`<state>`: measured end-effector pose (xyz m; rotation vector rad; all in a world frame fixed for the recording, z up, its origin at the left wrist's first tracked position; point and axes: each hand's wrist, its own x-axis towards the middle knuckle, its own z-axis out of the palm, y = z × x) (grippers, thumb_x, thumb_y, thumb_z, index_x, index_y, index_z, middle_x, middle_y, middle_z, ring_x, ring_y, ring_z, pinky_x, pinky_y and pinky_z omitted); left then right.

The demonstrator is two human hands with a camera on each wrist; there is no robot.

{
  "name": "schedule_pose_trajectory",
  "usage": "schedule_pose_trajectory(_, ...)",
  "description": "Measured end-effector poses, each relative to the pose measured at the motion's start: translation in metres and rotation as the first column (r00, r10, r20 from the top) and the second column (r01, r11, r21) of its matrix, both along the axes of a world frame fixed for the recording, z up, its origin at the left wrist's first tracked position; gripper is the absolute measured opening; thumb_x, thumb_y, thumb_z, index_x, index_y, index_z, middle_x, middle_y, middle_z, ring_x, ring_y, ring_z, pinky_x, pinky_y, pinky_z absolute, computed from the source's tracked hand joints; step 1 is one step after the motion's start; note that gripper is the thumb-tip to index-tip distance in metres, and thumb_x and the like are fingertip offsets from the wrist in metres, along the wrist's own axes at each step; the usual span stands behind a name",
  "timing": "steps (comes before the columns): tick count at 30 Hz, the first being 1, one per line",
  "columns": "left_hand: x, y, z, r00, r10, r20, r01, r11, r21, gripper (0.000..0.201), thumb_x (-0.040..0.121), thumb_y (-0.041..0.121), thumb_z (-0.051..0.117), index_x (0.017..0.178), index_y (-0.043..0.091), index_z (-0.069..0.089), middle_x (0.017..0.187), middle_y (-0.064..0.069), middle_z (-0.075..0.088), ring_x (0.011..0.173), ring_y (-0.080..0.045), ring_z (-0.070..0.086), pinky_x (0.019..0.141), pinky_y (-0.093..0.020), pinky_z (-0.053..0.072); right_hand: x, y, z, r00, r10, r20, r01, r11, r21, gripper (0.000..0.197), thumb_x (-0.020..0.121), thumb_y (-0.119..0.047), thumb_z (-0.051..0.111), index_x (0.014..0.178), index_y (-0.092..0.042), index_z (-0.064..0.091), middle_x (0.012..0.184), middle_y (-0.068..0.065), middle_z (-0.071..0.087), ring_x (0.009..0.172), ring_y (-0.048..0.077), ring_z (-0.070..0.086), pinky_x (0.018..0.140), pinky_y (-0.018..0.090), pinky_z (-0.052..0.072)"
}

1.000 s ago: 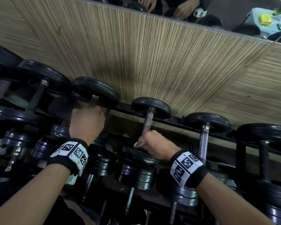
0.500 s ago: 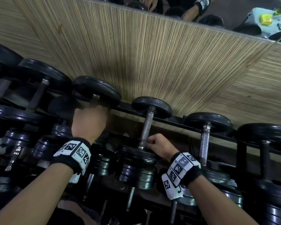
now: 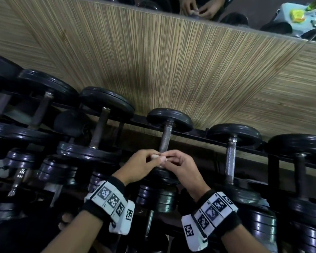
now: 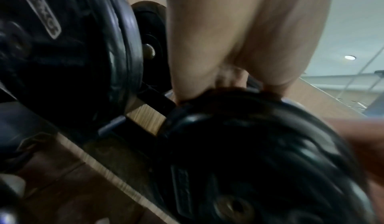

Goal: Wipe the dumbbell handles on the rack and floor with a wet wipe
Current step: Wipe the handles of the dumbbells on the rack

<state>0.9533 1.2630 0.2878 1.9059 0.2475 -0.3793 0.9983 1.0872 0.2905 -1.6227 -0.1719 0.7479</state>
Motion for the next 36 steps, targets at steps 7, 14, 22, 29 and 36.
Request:
schedule_pose_trajectory(7, 0.013, 0.035, -0.019, 0.998, 0.057, -0.014, -0.055, 0.99, 0.133, 0.012, 0.091, 0.027, 0.071, 0.081, 0.02, 0.07, 0.082, 0.004, 0.071, 0.083, -0.008, 0.063, 0.08, -0.026, 0.046, -0.018, 0.005, -0.016, 0.967, -0.254, -0.003, 0.254, 0.966, -0.046, 0.01, 0.097, -0.022, 0.065, 0.106, -0.022, 0.068, 0.085, 0.005, 0.076, 0.078, 0.024, 0.067, 0.081, 0.044, 0.055)
schedule_pose_trajectory(14, 0.044, 0.036, -0.04, 0.933, -0.167, -0.319, 0.185, 0.982, 0.029, 0.019, 0.093, 0.011, 0.067, 0.083, 0.025, 0.073, 0.089, 0.0, 0.072, 0.087, -0.009, 0.064, 0.089, -0.025, 0.047, -0.026, 0.017, -0.031, 0.917, -0.376, 0.128, 0.39, 0.914, -0.108, 0.026, 0.105, -0.025, 0.049, 0.091, -0.022, 0.07, 0.079, 0.006, 0.072, 0.08, 0.022, 0.069, 0.086, 0.049, 0.054)
schedule_pose_trajectory(22, 0.038, 0.018, -0.033, 0.932, -0.095, -0.349, 0.087, 0.996, -0.038, 0.023, 0.095, 0.008, 0.063, 0.076, 0.016, 0.072, 0.068, 0.009, 0.067, 0.069, -0.005, 0.058, 0.072, -0.019, 0.044, -0.024, 0.013, -0.035, 0.92, -0.379, 0.104, 0.389, 0.914, -0.111, 0.031, 0.106, -0.025, 0.045, 0.089, -0.021, 0.071, 0.08, 0.008, 0.072, 0.081, 0.022, 0.069, 0.084, 0.047, 0.054)
schedule_pose_trajectory(29, 0.028, 0.018, -0.025, 0.956, 0.037, -0.291, 0.01, 0.987, 0.158, 0.013, 0.093, 0.018, 0.067, 0.09, 0.015, 0.079, 0.084, 0.002, 0.075, 0.084, -0.01, 0.065, 0.081, -0.024, 0.046, -0.023, 0.011, -0.036, 0.925, -0.361, 0.121, 0.373, 0.922, -0.1, 0.032, 0.106, -0.023, 0.045, 0.087, -0.019, 0.072, 0.078, 0.006, 0.071, 0.077, 0.018, 0.067, 0.08, 0.041, 0.054)
schedule_pose_trajectory(36, 0.017, 0.02, 0.007, 0.971, -0.089, -0.22, 0.162, 0.928, 0.337, 0.017, 0.096, 0.022, 0.061, 0.103, 0.021, 0.077, 0.095, 0.002, 0.075, 0.094, -0.01, 0.067, 0.086, -0.029, 0.049, -0.022, 0.008, -0.037, 0.944, -0.301, 0.136, 0.315, 0.944, -0.097, 0.03, 0.105, -0.021, 0.048, 0.089, -0.022, 0.073, 0.081, -0.002, 0.071, 0.079, 0.009, 0.066, 0.081, 0.033, 0.053)
